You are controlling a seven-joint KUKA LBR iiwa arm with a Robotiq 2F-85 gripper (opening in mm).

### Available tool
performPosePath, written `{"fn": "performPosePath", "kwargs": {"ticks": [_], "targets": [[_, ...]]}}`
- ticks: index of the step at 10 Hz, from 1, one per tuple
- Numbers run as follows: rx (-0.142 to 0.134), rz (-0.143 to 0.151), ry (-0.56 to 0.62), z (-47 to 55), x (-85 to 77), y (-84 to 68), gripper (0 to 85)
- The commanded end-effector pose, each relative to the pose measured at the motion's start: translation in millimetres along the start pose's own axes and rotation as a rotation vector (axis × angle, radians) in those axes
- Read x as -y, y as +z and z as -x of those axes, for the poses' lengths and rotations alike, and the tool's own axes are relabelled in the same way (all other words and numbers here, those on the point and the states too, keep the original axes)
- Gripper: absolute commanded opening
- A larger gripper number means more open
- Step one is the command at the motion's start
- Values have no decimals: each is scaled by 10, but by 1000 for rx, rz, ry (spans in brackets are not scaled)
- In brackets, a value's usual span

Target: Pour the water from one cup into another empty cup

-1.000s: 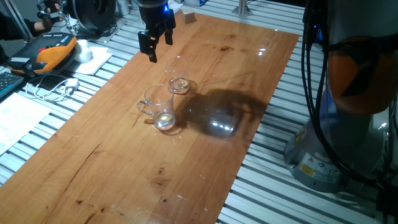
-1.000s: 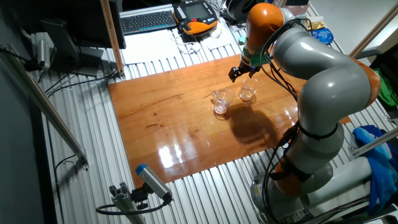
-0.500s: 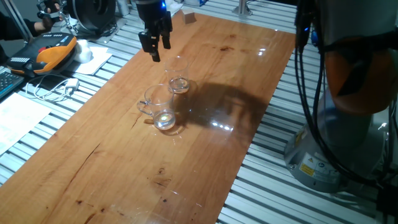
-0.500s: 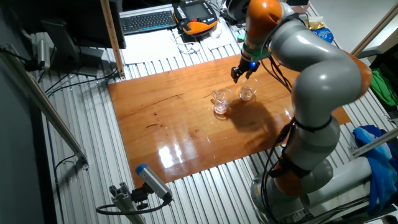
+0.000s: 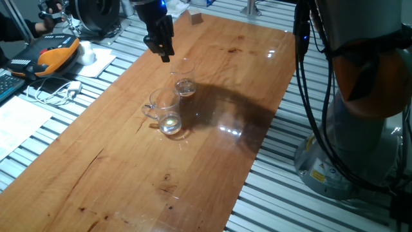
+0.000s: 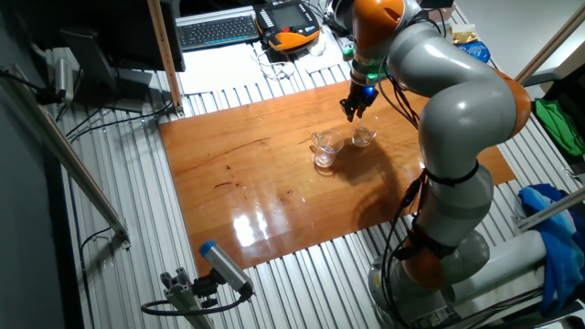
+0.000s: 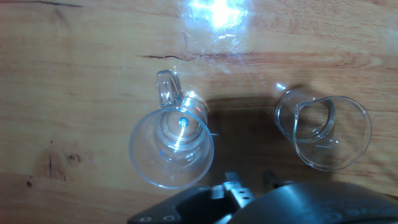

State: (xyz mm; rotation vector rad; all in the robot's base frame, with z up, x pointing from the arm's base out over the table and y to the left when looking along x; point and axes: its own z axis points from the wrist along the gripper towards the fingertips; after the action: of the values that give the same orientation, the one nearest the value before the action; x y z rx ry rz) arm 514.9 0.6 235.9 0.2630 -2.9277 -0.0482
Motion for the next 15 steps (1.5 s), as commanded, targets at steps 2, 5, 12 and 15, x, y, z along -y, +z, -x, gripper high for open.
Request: {"fn": "performPosePath", "kwargs": {"ticks": [2, 5, 12, 15], "targets": [[2, 0, 11, 0, 0, 0, 0], [-1, -6, 19, 2, -4, -1, 0], [79, 73, 52, 2, -4, 0, 0], [104, 15, 99, 2, -4, 0, 0]]}}
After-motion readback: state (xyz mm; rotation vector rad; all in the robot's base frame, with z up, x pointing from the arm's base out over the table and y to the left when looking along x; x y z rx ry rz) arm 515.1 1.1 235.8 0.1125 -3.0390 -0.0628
